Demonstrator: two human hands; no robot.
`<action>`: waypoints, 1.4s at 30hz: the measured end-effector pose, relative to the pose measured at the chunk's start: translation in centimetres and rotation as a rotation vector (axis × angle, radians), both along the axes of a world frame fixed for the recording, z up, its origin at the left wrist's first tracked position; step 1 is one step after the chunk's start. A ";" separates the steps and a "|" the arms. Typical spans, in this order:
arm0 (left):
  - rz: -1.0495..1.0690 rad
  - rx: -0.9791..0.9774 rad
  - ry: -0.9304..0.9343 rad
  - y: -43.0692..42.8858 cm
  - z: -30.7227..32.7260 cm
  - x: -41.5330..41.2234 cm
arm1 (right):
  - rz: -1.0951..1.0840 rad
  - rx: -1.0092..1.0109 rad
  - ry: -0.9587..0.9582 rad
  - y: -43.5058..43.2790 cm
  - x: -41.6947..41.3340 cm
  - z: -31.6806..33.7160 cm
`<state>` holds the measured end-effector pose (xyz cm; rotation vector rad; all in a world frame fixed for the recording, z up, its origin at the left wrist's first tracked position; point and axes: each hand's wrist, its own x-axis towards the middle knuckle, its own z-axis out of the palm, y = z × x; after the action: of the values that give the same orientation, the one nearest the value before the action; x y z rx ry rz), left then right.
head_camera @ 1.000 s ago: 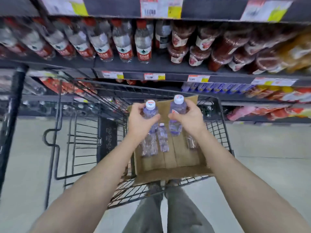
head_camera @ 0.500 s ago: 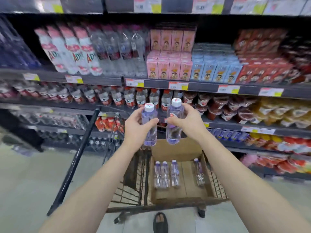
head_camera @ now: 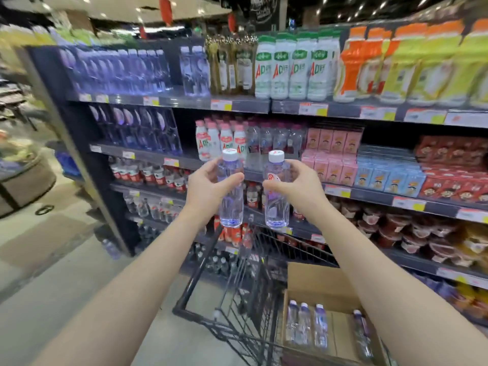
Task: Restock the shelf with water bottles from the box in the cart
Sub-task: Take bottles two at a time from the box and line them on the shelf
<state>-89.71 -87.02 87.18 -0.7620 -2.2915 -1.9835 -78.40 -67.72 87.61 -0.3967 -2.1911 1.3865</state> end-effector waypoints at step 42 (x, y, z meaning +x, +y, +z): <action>0.040 0.000 0.191 -35.5 13.7 -56.7 | 0.140 0.080 0.193 -32.8 -59.3 17.1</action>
<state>-146.39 -122.54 100.89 -0.8569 -2.1808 -1.8079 -137.72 -100.53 104.73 -0.0778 -2.1393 1.3436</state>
